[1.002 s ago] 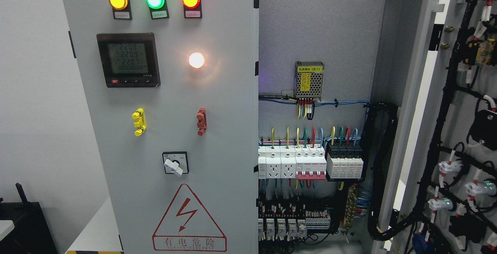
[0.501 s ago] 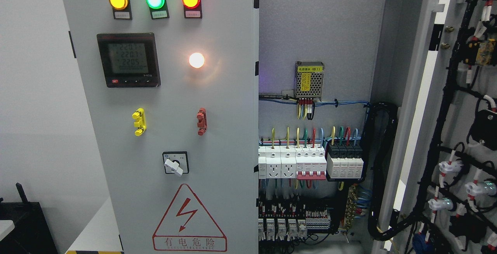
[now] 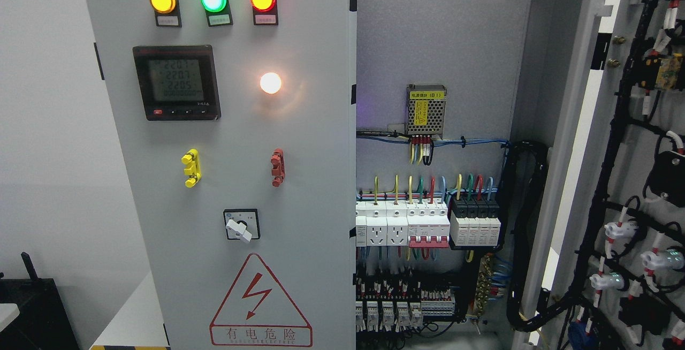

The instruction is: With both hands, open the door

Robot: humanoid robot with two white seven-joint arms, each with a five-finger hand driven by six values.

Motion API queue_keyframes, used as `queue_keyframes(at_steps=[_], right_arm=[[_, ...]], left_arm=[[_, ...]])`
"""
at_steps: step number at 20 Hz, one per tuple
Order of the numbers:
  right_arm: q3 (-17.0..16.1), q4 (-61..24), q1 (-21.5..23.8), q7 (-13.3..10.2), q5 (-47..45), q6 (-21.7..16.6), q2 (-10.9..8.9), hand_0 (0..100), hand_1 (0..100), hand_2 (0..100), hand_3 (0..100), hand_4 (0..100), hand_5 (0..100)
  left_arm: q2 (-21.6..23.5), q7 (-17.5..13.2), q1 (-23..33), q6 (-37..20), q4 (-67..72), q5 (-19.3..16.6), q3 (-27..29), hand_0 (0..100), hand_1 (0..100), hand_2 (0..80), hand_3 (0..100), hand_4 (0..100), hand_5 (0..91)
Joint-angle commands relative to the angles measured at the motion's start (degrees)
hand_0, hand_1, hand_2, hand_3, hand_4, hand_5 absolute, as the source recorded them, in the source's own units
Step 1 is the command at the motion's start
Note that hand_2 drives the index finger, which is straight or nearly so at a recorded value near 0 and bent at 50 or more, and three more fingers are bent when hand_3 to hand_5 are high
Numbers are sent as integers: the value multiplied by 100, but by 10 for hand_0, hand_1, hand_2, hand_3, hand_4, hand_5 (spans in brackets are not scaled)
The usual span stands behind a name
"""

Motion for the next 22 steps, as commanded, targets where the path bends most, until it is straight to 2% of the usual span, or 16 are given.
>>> queue_keyframes(at_steps=[1, 5, 7, 10, 12, 15, 16, 20, 22], right_arm=[[-18, -248, -1, 3, 7, -7, -27, 107, 0, 0, 0, 0, 0], [-9, -538, 8, 3, 25, -7, -71, 107, 0, 0, 0, 0, 0], [-18, -1038, 148, 3, 25, -7, -133, 107, 0, 0, 0, 0, 0], [-18, -2022, 683, -6, -10, -7, -317, 107, 0, 0, 0, 0, 0], [-9, -2628, 956, -6, -19, -7, -370, 107, 0, 0, 0, 0, 0], [35, -3875, 1561, -6, -19, -7, -528, 107, 0, 0, 0, 0, 0], [70, -4201, 1720, -6, -19, -7, -598, 107, 0, 0, 0, 0, 0], [105, -5230, 2256, 2, -19, -7, -678, 107, 0, 0, 0, 0, 0], [306, -5618, 2564, 3, -10, -15, -774, 107, 0, 0, 0, 0, 0]], left_arm=[[-1826, 229, -616, -20, 2881, -236, 163, 0, 0, 0, 0, 32, 0], [-1968, 519, -616, -3, 3005, -560, 312, 0, 0, 0, 0, 32, 0], [-1977, 510, -607, 33, 3005, -833, 558, 0, 0, 0, 0, 32, 0], [-1977, 458, -581, 50, 3005, -1141, 910, 0, 0, 0, 0, 32, 0], [-2003, 466, -528, 42, 3005, -1369, 1103, 0, 0, 0, 0, 32, 0], [-2003, 466, -502, 15, 3005, -1721, 1533, 0, 0, 0, 0, 32, 0], [-2003, 475, -502, 15, 3005, -1756, 1639, 0, 0, 0, 0, 32, 0], [-2003, 484, -502, 6, 3005, -1757, 1930, 0, 0, 0, 0, 31, 0], [-2003, 466, -502, -2, 3005, -1731, 1930, 0, 0, 0, 0, 32, 0]])
